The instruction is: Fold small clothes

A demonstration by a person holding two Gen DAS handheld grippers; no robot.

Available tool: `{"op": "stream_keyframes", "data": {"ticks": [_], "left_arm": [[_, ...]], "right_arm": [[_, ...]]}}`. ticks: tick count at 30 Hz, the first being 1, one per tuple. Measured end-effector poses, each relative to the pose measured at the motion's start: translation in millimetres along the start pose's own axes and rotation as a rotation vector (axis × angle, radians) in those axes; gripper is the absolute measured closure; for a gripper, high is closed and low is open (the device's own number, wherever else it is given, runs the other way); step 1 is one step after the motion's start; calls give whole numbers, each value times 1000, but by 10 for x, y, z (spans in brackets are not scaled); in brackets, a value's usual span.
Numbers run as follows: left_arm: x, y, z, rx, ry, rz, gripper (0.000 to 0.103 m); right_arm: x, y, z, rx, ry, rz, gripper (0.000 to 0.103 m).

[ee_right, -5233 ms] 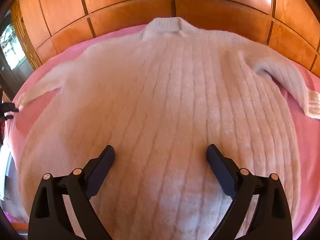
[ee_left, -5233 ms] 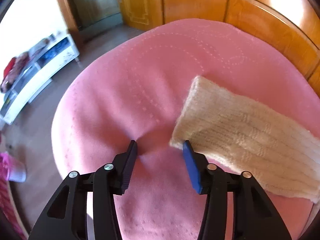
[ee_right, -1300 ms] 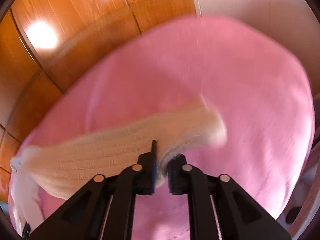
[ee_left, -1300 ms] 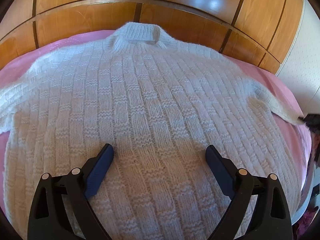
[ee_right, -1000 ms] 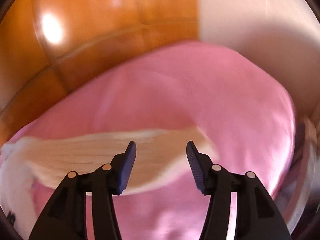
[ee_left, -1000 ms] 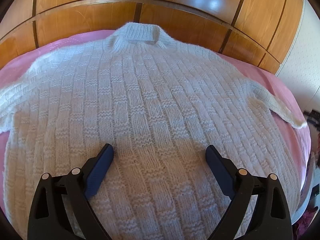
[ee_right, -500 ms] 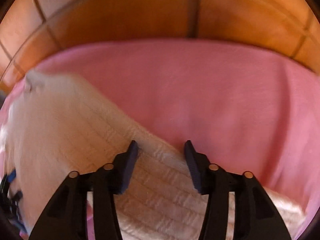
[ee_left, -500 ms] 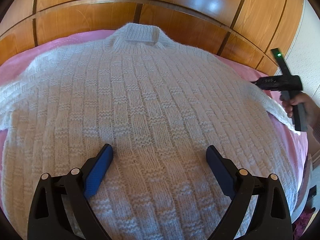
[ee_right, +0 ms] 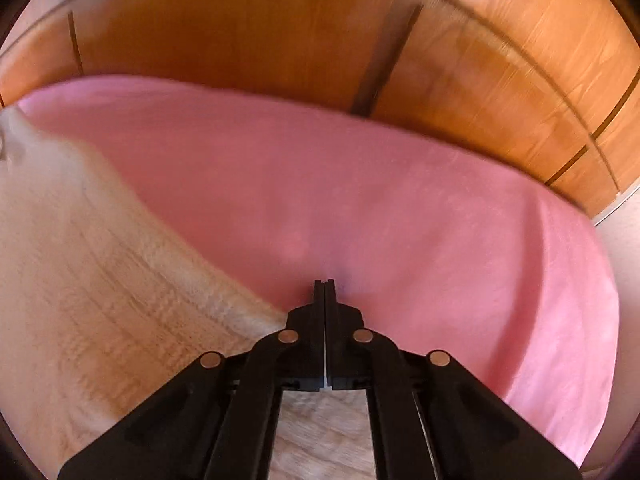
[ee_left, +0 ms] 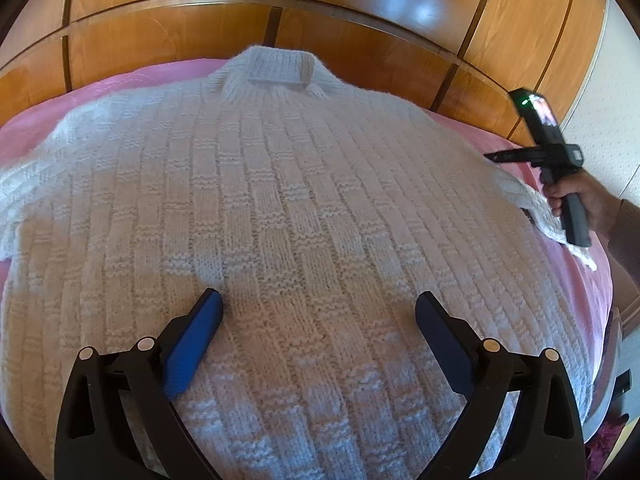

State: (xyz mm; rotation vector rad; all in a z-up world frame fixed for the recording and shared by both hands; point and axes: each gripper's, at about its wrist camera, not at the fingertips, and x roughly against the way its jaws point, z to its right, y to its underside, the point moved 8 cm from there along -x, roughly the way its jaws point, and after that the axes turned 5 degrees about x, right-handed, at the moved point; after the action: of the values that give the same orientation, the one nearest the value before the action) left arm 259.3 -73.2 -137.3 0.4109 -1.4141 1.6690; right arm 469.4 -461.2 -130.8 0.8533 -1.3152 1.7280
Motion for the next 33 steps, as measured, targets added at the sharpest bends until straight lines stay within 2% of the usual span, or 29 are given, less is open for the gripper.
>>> {"op": "stream_keyframes", "data": {"ticks": [2,3,4,5,6,8,10,12,13,15,17,22,25,29,32,33], "left_arm": [[0,-2,0,1,2,1,7],[-1,-6,-1,2,4,1,7],[-1,-8,2,4,7,2,7],[2,-7,-4,5,9,2,7],[9,-2,-12,8,11,3,7],[30,-12,-24,23,32,3,7],[89,-23,-65,59,72,-5,7],[215,-29,-129,115,116,-5,7],[321,-23,-207,161,131,2,7],[524,13,-368,242,160,4,7],[803,55,-645,324,171,17,7],[1380,270,-1285,419,139,52,8],[1561,532,-1495,448,171,16,16],[1578,892,-1460,494,273,-65,30],[1617,1028,-1327,486,326,-87,36],[1632,1070,-1285,490,353,-96,43]], "right_arm": [[73,4,45,-32,-7,25,102],[149,51,56,-61,-22,36,93],[281,117,117,-103,-14,62,71],[358,106,133,-137,-8,92,57],[493,104,163,-168,-22,125,48],[825,327,139,-225,-121,164,47],[1062,603,30,-259,-219,167,37],[1226,842,-214,-276,-328,146,34],[1297,1006,-366,-278,-415,118,34],[1410,1268,-604,-291,-506,91,33],[1460,1503,-839,-329,-637,61,33],[1697,1993,-1414,-298,-778,36,33],[1847,2152,-1601,-276,-832,42,35],[1829,2299,-1730,-266,-845,21,53],[1856,2354,-1781,-256,-851,2,67],[1844,2400,-1828,-240,-838,-2,77]]}}
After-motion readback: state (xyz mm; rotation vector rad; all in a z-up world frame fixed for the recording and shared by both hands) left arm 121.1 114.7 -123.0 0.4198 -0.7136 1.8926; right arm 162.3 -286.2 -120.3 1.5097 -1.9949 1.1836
